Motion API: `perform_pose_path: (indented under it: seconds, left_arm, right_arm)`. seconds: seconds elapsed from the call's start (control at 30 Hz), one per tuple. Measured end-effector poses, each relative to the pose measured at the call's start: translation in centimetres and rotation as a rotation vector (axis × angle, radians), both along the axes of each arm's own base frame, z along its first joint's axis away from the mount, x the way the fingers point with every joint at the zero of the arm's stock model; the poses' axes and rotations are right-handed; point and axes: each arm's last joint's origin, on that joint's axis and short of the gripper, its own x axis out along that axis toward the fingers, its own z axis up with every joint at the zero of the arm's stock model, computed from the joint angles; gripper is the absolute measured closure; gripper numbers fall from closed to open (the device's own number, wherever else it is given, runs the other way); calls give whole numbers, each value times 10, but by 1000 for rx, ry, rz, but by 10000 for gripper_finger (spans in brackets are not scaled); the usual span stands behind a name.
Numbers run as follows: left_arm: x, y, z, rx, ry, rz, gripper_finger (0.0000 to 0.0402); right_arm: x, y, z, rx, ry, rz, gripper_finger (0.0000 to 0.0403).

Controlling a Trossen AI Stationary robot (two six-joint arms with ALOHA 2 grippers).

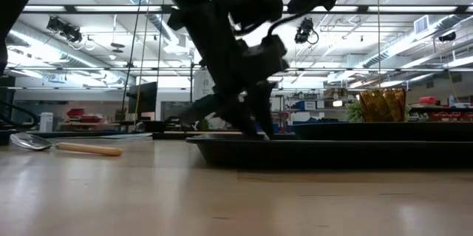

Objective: Pick and place plate/cup/fork/spoon on tray
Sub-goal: Put the orange fork on the black tray to the left of the black plate

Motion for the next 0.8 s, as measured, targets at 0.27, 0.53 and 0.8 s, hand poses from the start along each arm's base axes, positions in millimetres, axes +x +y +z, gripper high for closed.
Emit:
perform_pose_path:
  seconds: [0.27, 0.53, 0.8]
  left_arm:
    - [2, 3, -8, 13, 15, 3, 270]
    - [1, 1, -8, 20, 21, -8, 317]
    - [1, -4, -8, 54, 16, 17, 362]
  right_arm:
    - [1, 0, -3, -2, -9, 4, 328]
    - [1, 0, -10, 1, 4, 2, 328]
    - [1, 0, -10, 1, 2, 2, 328]
